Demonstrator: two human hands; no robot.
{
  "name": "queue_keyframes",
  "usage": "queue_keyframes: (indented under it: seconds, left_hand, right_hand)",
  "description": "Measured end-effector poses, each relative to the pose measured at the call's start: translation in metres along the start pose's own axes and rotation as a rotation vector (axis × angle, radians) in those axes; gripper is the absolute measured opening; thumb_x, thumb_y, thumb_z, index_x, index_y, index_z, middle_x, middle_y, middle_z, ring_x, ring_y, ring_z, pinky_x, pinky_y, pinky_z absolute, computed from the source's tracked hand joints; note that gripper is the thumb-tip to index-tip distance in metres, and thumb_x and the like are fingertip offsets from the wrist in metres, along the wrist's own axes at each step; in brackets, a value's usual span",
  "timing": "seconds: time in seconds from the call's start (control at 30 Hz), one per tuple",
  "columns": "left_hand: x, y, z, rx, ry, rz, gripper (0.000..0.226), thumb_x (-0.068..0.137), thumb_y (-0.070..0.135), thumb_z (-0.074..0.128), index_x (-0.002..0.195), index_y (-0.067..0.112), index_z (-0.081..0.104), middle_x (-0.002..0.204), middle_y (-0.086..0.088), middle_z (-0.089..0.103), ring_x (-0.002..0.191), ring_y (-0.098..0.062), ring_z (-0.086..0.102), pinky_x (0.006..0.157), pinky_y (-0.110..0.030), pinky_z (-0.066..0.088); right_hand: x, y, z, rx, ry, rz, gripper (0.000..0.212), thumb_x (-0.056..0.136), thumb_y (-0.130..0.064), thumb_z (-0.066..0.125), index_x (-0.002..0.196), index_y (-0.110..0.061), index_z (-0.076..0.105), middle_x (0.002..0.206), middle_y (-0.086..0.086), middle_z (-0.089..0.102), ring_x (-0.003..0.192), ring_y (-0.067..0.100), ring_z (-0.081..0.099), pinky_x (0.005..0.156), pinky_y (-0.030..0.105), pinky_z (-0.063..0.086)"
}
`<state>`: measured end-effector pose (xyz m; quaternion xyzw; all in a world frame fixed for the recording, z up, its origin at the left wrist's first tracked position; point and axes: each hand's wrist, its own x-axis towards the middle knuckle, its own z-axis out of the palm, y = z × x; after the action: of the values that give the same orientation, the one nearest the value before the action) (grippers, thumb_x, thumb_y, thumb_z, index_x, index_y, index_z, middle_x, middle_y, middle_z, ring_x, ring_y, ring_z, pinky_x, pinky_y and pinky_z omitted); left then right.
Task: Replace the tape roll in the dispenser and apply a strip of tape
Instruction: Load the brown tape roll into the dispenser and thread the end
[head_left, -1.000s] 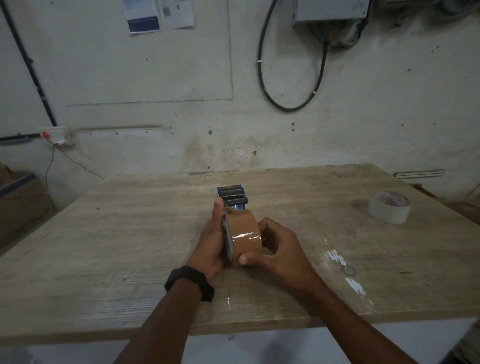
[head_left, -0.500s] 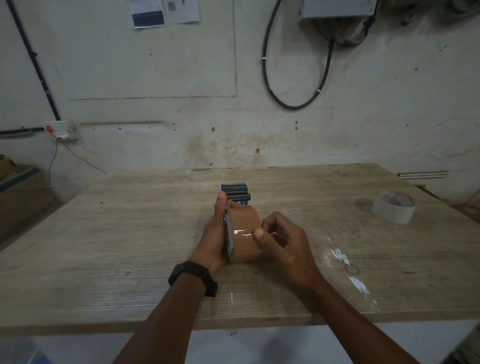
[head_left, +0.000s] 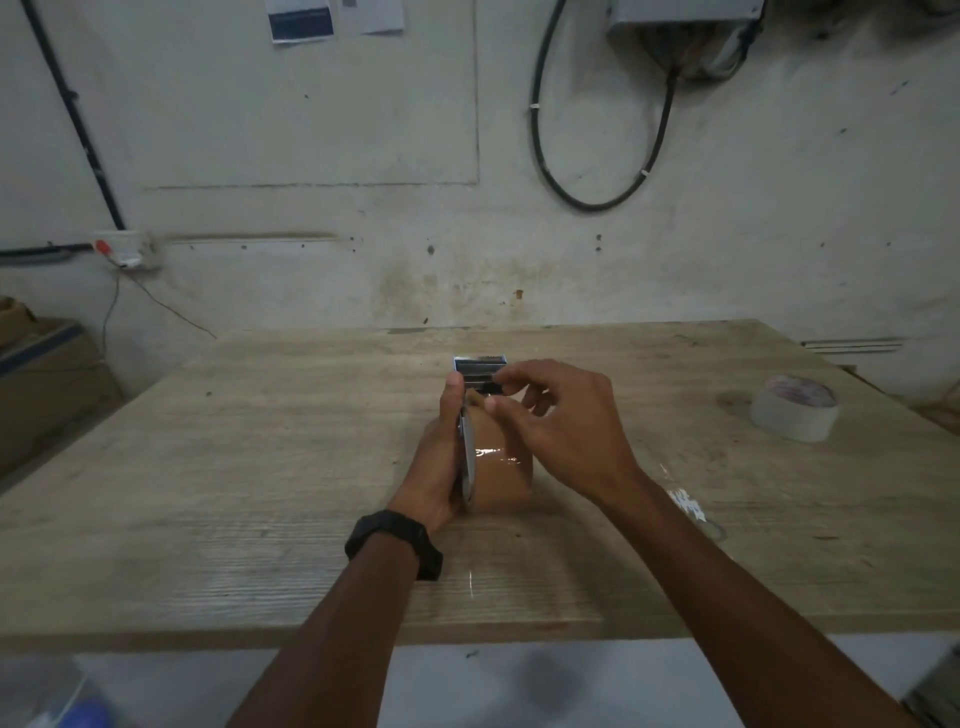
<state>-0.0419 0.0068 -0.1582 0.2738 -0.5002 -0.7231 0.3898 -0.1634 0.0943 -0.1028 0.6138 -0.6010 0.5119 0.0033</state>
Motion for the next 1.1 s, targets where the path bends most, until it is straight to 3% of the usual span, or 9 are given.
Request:
queue_keyframes:
  seconds: [0.1, 0.23, 0.4, 0.57, 0.73, 0.87, 0.97, 1.1]
  left_hand:
    - [0.000, -0.001, 0.000, 0.005, 0.015, 0.012, 0.078, 0.078, 0.078, 0.056, 0.129, 0.021, 0.068, 0.126, -0.018, 0.072, 0.116, -0.034, 0.070, 0.095, -0.046, 0.055]
    - [0.001, -0.001, -0.001, 0.035, 0.041, 0.008, 0.083, 0.075, 0.077, 0.055, 0.128, 0.015, 0.068, 0.113, -0.018, 0.076, 0.096, -0.029, 0.075, 0.073, -0.037, 0.058]
    - [0.000, -0.002, 0.000, 0.005, 0.031, 0.023, 0.073, 0.079, 0.073, 0.051, 0.120, 0.015, 0.069, 0.089, -0.009, 0.078, 0.074, -0.022, 0.075, 0.061, -0.032, 0.057]
    - [-0.004, 0.002, 0.002, 0.039, 0.041, 0.030, 0.077, 0.077, 0.075, 0.051, 0.124, 0.017, 0.069, 0.106, -0.017, 0.076, 0.086, -0.027, 0.075, 0.067, -0.035, 0.058]
    - [-0.008, 0.005, 0.004, 0.073, 0.087, 0.054, 0.072, 0.074, 0.075, 0.052, 0.119, 0.022, 0.071, 0.113, -0.018, 0.076, 0.097, -0.032, 0.073, 0.076, -0.040, 0.057]
    - [-0.009, 0.006, 0.005, 0.087, 0.112, 0.064, 0.061, 0.074, 0.074, 0.054, 0.105, 0.027, 0.076, 0.109, -0.017, 0.077, 0.095, -0.031, 0.074, 0.076, -0.041, 0.058]
    - [-0.007, 0.005, 0.004, 0.089, 0.103, 0.073, 0.055, 0.073, 0.080, 0.056, 0.093, 0.036, 0.081, 0.110, -0.019, 0.077, 0.095, -0.032, 0.073, 0.084, -0.045, 0.058]
    - [-0.005, 0.003, 0.000, 0.074, 0.086, 0.084, 0.053, 0.080, 0.077, 0.054, 0.095, 0.034, 0.081, 0.099, -0.015, 0.078, 0.086, -0.028, 0.074, 0.079, -0.042, 0.057]
  right_hand:
    - [0.004, -0.004, -0.003, -0.040, -0.070, 0.048, 0.022, 0.083, -0.029, 0.082, 0.103, -0.020, 0.082, 0.088, -0.012, 0.075, 0.079, 0.000, 0.066, 0.074, 0.011, 0.047]
    - [0.007, -0.005, -0.005, -0.045, -0.124, 0.090, 0.014, 0.086, -0.023, 0.079, 0.100, -0.020, 0.083, 0.096, -0.005, 0.081, 0.085, 0.000, 0.067, 0.077, 0.007, 0.046]
    - [0.010, -0.009, -0.009, -0.131, -0.182, 0.057, 0.014, 0.092, -0.018, 0.074, 0.103, -0.018, 0.083, 0.100, -0.001, 0.081, 0.086, 0.002, 0.064, 0.074, 0.002, 0.037]
    - [0.009, -0.009, -0.006, -0.219, -0.166, 0.021, 0.015, 0.096, -0.021, 0.069, 0.106, -0.017, 0.080, 0.101, 0.000, 0.080, 0.082, 0.003, 0.062, 0.077, 0.016, 0.044]
    - [0.008, -0.009, -0.005, -0.217, -0.125, 0.074, 0.018, 0.096, -0.020, 0.070, 0.110, -0.016, 0.079, 0.104, 0.001, 0.081, 0.081, 0.001, 0.060, 0.070, 0.000, 0.036]
    - [0.009, -0.012, -0.005, -0.207, -0.123, 0.093, 0.019, 0.096, -0.020, 0.069, 0.111, -0.014, 0.079, 0.103, 0.002, 0.081, 0.078, 0.001, 0.060, 0.068, -0.001, 0.035]
    - [0.011, -0.012, -0.006, -0.193, -0.115, 0.120, 0.018, 0.095, -0.019, 0.071, 0.109, -0.012, 0.080, 0.103, 0.003, 0.081, 0.076, 0.000, 0.061, 0.067, 0.000, 0.037]
    - [0.012, -0.009, -0.007, -0.124, -0.085, 0.189, 0.016, 0.093, -0.016, 0.073, 0.107, -0.011, 0.080, 0.100, 0.002, 0.081, 0.065, -0.011, 0.055, 0.062, 0.000, 0.040]
